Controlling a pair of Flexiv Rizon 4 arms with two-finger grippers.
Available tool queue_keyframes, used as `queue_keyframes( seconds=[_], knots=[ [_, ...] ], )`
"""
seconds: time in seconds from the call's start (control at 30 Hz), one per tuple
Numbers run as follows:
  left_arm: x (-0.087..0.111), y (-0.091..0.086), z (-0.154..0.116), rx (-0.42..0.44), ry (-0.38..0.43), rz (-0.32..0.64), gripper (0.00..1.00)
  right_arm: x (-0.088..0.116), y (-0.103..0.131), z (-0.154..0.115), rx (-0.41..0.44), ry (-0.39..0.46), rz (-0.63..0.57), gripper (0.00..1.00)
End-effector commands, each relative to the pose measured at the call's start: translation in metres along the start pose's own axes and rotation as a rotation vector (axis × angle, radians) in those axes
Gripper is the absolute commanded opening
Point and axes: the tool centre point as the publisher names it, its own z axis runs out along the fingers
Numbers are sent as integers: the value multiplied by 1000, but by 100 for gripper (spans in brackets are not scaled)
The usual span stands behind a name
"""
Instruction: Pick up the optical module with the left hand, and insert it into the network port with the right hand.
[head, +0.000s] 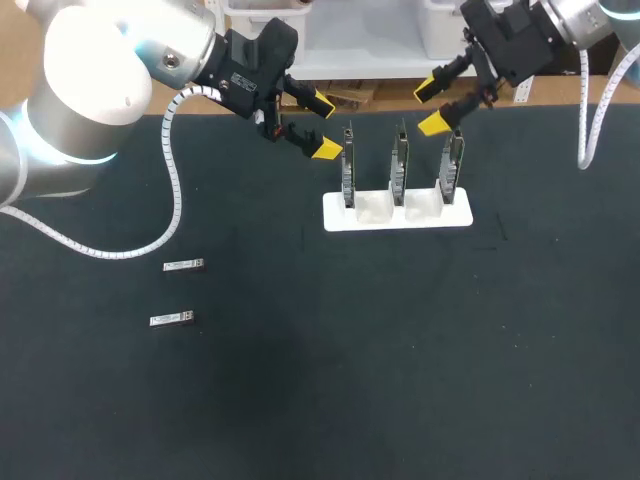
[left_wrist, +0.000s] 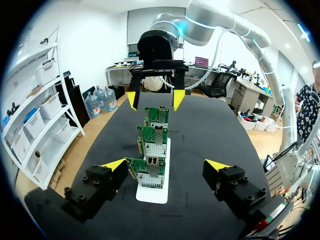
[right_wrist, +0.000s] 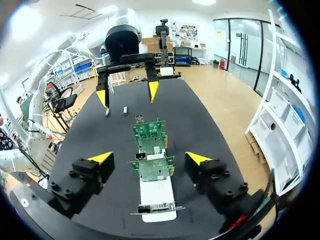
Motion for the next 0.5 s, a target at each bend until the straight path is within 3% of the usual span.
queue_keyframes(
  seconds=[0.03,0.23,0.5],
  knots=[
    [-1,-1,0,-3,7,-4,100,0,2,0,4,0,0,100],
    [-1,-1,-4,-7,35,-3,100,0,2,0,4,0,0,100],
    [13,-12,-38,-86,282,-57,100,0,2,0,4,0,0,100]
  ],
)
